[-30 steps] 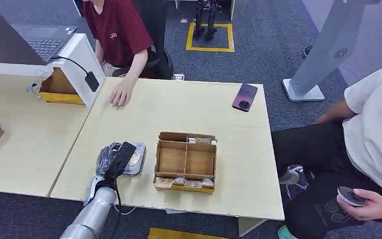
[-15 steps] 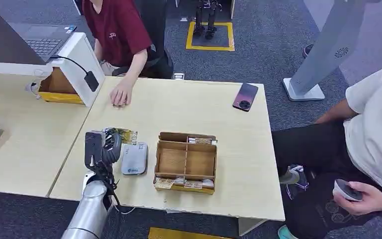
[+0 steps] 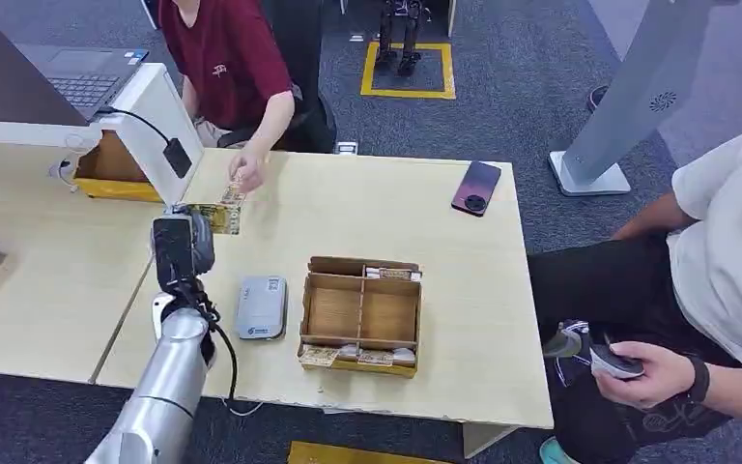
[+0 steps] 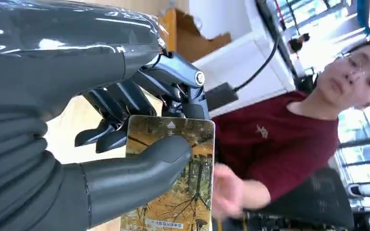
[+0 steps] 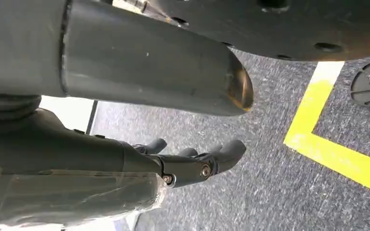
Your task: Pass the card to the sensor for recognition and then transmit it.
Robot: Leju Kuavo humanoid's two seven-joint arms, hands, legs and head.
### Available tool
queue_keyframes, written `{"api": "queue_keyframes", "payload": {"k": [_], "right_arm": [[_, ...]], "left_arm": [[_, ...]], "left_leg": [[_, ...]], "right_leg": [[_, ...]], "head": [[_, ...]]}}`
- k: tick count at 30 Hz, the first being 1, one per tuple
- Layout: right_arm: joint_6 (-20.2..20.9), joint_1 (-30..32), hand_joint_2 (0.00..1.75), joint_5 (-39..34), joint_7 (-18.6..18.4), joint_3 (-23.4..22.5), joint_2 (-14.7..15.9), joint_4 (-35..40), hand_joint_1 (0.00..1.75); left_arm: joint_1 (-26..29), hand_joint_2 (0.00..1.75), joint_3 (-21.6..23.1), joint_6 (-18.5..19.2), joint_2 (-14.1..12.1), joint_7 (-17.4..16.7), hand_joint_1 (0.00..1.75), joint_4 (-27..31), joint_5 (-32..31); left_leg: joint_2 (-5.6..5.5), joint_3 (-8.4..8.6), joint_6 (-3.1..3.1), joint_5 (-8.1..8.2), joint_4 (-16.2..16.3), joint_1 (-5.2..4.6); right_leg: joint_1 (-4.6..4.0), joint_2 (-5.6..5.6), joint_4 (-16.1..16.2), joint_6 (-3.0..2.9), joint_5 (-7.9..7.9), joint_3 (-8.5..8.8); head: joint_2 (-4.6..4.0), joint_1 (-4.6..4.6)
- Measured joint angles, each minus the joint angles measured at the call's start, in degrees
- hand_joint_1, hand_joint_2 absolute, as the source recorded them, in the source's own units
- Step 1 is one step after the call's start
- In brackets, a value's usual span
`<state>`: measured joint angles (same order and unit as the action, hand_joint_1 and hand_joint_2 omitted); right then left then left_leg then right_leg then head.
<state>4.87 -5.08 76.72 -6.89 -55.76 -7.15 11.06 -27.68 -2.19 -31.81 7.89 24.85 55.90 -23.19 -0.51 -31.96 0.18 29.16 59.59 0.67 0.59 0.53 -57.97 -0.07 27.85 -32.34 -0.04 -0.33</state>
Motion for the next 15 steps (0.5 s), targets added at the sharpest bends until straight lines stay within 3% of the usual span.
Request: {"api": "queue_keyframes", "payload": {"k": [5,15], "right_arm": [[0.0,-0.6,0.00,0.7,-0.5,0.4,0.0,0.0,0.00],[0.0,-1.0,0.00,0.8,-0.7,1.2,-0.2,0.0,0.00]], "left_arm": [[-3.7,1.75,-1.2,-2.7,-0.6,2.0,1.75,-6.0,-0.6],[-5.8,1.75,-1.6,-3.5,-0.7,3.1,1.75,-11.9,-0.7]], "left_leg": [[0.01,0.00,0.00,0.00,0.0,0.00],[0.01,-0.01,0.00,0.00,0.0,0.00]], "right_leg": [[0.00,0.01,0.0,0.00,0.00,0.00],[0.00,0.02,0.0,0.01,0.00,-0.02]], "head": [[0.00,0.02],[0.00,0.02]]}}
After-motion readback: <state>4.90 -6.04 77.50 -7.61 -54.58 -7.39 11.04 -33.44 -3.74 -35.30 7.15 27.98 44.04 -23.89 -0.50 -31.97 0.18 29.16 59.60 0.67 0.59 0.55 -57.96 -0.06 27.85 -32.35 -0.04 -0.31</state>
